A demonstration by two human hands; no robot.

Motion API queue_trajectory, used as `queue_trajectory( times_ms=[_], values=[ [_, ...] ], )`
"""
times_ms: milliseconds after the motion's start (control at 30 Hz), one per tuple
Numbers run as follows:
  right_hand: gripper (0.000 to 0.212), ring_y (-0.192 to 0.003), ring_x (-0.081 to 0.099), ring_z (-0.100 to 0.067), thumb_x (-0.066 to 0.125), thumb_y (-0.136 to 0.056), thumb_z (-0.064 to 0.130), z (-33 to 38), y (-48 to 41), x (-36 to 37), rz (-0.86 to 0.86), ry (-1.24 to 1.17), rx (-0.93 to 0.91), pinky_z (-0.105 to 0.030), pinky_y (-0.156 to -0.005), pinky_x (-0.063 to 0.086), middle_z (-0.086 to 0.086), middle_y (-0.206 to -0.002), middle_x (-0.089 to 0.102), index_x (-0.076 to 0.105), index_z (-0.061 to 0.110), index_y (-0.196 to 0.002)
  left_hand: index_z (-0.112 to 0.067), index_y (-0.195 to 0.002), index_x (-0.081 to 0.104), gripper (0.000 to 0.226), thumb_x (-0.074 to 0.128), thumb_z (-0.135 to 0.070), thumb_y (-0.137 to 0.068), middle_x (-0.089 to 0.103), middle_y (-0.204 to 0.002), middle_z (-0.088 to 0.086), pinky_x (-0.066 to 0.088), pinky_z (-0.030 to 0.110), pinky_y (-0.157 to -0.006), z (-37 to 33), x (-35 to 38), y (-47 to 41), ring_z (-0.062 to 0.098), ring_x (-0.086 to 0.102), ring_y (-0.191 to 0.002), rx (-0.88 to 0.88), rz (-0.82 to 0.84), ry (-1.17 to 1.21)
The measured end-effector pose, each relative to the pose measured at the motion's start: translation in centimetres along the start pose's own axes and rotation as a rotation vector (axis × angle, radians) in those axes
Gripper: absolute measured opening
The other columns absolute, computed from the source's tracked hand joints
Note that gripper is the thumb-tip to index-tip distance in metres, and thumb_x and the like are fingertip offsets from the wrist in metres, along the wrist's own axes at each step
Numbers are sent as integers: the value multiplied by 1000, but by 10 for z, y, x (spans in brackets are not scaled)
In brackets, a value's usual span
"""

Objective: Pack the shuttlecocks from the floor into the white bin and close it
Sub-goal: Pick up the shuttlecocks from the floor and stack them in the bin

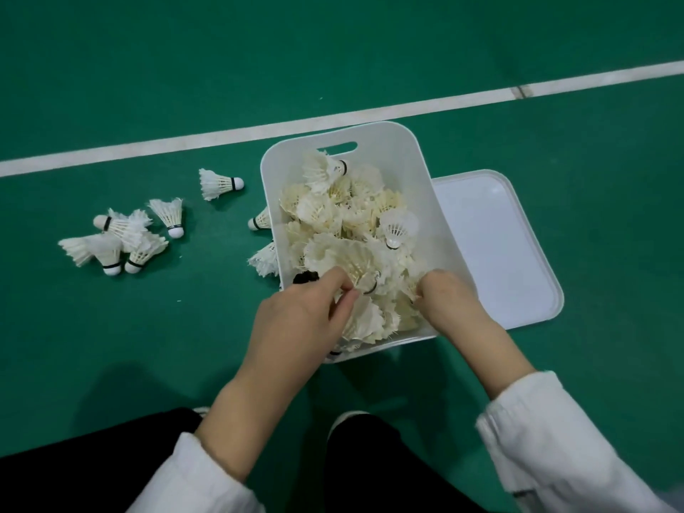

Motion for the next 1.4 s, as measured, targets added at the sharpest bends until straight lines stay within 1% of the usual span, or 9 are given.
queue_trajectory(
  times_ms=[167, 233, 400, 500, 667, 900, 1100, 1233, 1400],
  values=[
    [33, -88, 59, -15, 55, -89, 12, 22, 60, -67, -407, -425, -326, -32, -79, 49, 5, -125, 49, 55, 20, -122, -26, -84, 57, 16, 51, -40, -90, 55, -51, -8, 44, 28, -43, -11, 3, 0, 13, 51, -45, 96, 32, -23],
    [44, -76, 53, -3, 59, -86, 7, 42, 83, -73, -380, -537, -521, -23, -77, 47, 9, -130, 45, 50, 20, -127, -25, -83, 56, 15, 52, -38, -89, 56, -51, -8, 40, 27, -42, -16, 5, -1, 16, 51, -44, 121, 39, -36],
    [75, -86, 49, -4, 63, -84, 6, 53, 95, -75, -429, -492, -599, -33, -70, 54, 12, -145, 22, 19, 31, -141, -22, -82, 56, 16, 54, -36, -89, 49, -51, -8, 41, 30, -46, -16, 3, -1, 19, 48, -47, 108, 27, 21],
    [54, -82, 52, -7, 58, -87, 10, 62, 92, -70, -441, -344, -638, -41, -64, 54, 10, -143, 27, 34, 30, -131, -23, -83, 54, 16, 52, -37, -90, 46, -52, -8, 40, 30, -47, -15, 2, -2, 20, 46, -48, 122, 23, 13],
    [13, -77, 59, -22, 62, -85, 13, 59, 78, -66, -465, -231, -612, -41, -53, 52, -5, -125, 49, 56, 12, -97, -27, -90, 57, 20, 43, -42, -92, 49, -53, -11, 39, 27, -47, -13, 8, -3, 17, 51, -49, 125, 90, -28],
    [8, -69, 52, -12, 63, -87, 19, 15, 84, -91, -572, -384, -426, -34, -62, 50, 2, -104, 62, 62, 11, -85, -35, -133, 33, 50, 34, -53, -87, 59, -75, -9, 42, 12, -59, 9, -4, 2, 0, 58, -66, -35, 181, 314],
    [12, -80, 59, -19, 59, -89, 25, 1, 78, -52, -302, -317, -192, -32, -74, 45, 2, -91, 65, 67, 16, -90, -33, -98, 53, 25, 61, -45, -77, 49, -98, -21, 43, 11, -74, 31, -18, 6, -6, 53, -88, -22, 151, 337],
    [17, -93, 62, -23, 58, -89, 27, 12, 65, -23, -160, -230, -140, -32, -80, 48, -1, -98, 69, 70, 16, -93, -26, -84, 60, 2, 61, -27, -84, 54, -87, -15, 41, 13, -67, 31, -21, 7, 0, 53, -80, 11, 72, 274],
    [23, -89, 61, -29, 58, -87, 27, 14, 47, -5, -63, -206, -82, -34, -77, 49, -10, -89, 71, 72, 10, -89, -21, -86, 64, 9, 60, -30, -85, 55, -82, -12, 37, 16, -61, 30, -18, 10, 4, 53, -76, 3, 42, 240]
  ],
)
Point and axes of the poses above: each hand's wrist, its own y-axis away from the middle knuckle, its own x-axis out of the palm, z = x × y, the point moved 9 cm from there along -y, towards the middle knuckle
